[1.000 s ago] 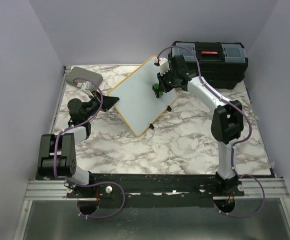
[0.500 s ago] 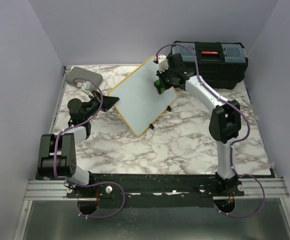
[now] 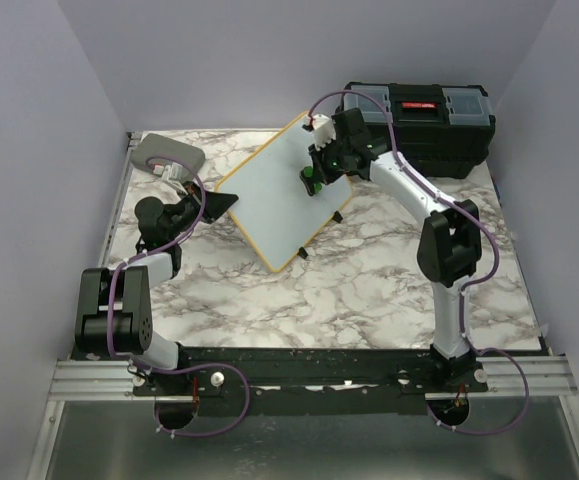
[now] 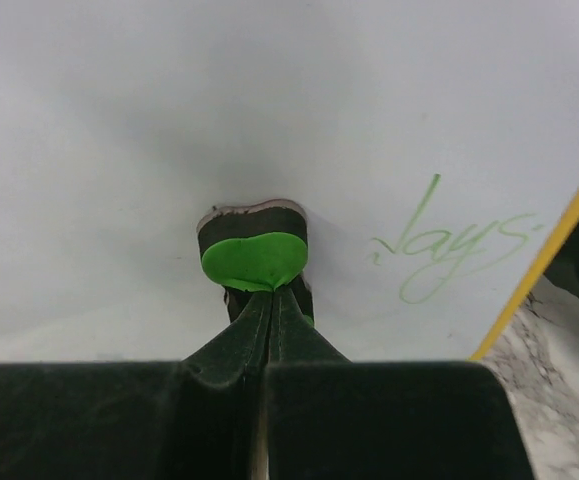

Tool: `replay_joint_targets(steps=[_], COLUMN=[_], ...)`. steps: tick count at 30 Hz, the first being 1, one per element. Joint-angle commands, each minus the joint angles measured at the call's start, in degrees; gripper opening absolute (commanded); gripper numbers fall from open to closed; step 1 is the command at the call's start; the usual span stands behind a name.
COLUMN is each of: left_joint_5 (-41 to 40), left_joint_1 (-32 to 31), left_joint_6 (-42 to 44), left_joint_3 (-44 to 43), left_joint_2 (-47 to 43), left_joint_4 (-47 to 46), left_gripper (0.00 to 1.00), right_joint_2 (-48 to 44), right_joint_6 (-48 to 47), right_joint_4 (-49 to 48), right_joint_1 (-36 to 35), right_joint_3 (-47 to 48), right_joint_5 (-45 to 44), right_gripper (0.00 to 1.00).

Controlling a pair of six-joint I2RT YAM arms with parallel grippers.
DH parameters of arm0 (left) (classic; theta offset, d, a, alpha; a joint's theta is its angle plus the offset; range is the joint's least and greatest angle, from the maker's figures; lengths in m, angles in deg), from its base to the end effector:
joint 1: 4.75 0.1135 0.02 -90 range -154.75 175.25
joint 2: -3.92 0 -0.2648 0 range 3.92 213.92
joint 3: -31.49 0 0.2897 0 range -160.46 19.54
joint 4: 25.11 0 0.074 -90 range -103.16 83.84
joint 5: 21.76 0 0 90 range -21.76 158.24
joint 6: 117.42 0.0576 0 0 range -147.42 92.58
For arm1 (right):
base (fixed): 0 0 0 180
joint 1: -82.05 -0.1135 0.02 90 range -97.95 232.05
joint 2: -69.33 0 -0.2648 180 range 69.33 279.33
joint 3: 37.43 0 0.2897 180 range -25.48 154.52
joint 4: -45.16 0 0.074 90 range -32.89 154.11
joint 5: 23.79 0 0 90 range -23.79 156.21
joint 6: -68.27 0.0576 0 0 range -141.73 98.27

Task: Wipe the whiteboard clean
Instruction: Erase the whiteboard at the whiteboard stand.

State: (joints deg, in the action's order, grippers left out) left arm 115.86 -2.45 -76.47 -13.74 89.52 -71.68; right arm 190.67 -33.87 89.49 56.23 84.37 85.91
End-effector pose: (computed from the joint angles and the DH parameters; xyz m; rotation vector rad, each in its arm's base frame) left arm 0.3340 -0.0292 0.2021 0.0146 1.6337 -1.2421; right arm 0.4775 0.2526 0.2531 -0.9214 2.1490 0.5202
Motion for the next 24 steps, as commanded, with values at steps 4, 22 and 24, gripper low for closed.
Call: replay_joint_targets(steps=[4,22,24], left_joint_5=[5.9,6.0,6.0], left_joint_1=[-0.5,-0.5,-0.5], left_joint_6=[0.3,0.3,0.1], left_joint_3=[-0.4,-0.5,-0.5], left_joint_2=[-0.4,0.0,-0.1], left_joint_4=[0.5,0.3,0.3], left_gripper=[0.0,0.0,0.0], right_joint_2=[2.8,3.6,3.2], right_joint_6=[3.1,-3.8,-4.2], right_joint_4=[-3.8,5.3,5.4], right_joint_1=[-0.2,0.3,0.3], right_joint_3=[1.8,-0.2,0.3], right_joint_5=[-19.4,0.0,0.9], right_gripper=[0.01,0.01,0.01])
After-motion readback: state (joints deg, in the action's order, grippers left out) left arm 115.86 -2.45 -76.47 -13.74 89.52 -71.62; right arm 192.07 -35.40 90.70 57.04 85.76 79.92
